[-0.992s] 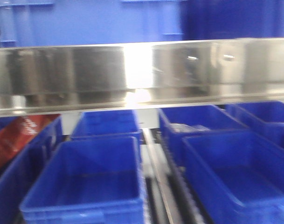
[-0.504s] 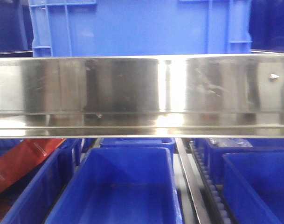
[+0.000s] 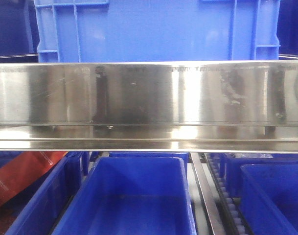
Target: Place cylindrical capacitor in blue bin on shelf
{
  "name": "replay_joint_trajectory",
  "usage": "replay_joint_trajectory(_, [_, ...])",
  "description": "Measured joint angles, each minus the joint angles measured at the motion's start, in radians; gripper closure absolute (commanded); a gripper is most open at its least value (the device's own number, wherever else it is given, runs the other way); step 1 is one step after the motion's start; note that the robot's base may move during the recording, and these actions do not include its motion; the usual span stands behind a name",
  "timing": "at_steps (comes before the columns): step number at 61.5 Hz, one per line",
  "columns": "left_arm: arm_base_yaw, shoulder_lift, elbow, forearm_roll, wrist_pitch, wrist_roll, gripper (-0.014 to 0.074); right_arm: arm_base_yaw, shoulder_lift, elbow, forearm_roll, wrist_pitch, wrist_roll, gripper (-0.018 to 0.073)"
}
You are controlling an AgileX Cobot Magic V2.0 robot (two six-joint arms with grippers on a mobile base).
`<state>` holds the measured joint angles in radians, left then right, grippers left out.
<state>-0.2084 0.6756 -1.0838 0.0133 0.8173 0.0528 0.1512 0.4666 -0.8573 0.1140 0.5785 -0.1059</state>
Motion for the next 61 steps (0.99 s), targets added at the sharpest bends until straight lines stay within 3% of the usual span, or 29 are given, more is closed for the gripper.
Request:
replay_joint_trajectory(40, [0.0,0.0,0.0,0.0,0.0,0.0,0.0707,0.0,0.0,0.0,0.0,0.0,0.0,0.0721])
replay_joint_trajectory(61, [-0.007,0.002,0.0,-0.013,-0.065,0.0,0.0707,0.0,0.0,0.0,0.0,-0.007,0.0,0.0721])
